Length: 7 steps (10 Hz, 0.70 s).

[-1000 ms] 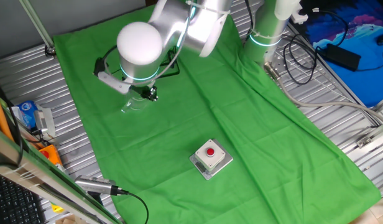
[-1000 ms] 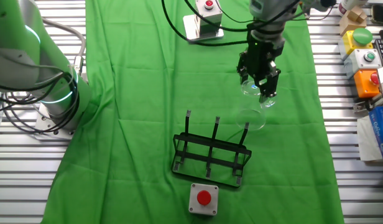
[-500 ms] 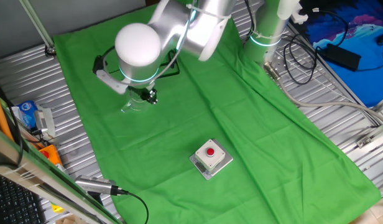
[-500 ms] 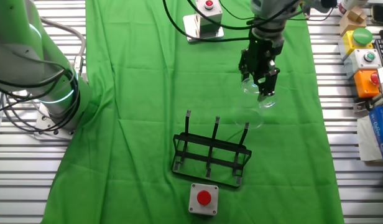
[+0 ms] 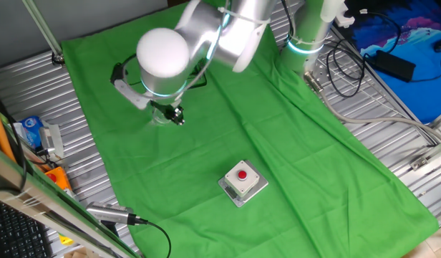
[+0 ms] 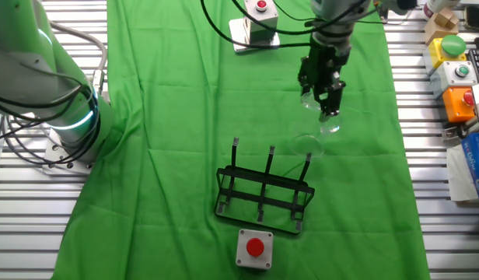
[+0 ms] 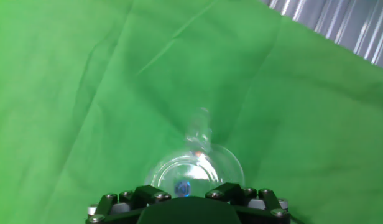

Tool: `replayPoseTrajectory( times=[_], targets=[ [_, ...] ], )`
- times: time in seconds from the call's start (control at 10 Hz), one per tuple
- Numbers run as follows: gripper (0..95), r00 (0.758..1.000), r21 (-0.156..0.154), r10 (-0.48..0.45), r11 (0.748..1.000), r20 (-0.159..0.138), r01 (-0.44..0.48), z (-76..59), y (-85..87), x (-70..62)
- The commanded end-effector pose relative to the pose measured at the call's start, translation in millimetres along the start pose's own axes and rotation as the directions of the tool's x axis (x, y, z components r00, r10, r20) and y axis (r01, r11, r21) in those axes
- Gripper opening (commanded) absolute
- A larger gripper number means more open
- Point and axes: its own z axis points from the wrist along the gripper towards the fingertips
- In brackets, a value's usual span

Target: Take the cup off the cup rack

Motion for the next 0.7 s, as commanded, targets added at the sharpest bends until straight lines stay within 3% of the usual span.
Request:
replayPoseTrajectory(
  times=[0.1,0.3,0.7],
  targets=[
    [95.0,1.0,-0.067,-0.001,0.998,-0.007,0.001,-0.5,-0.4,0.2],
    [95.0,1.0,-0.069,-0.001,0.998,-0.006,0.001,-1.6,-0.8,0.3],
    [95.0,0.995,-0.131,-0.095,0.987,0.029,0.098,-8.8,-21.5,4.9]
  ],
)
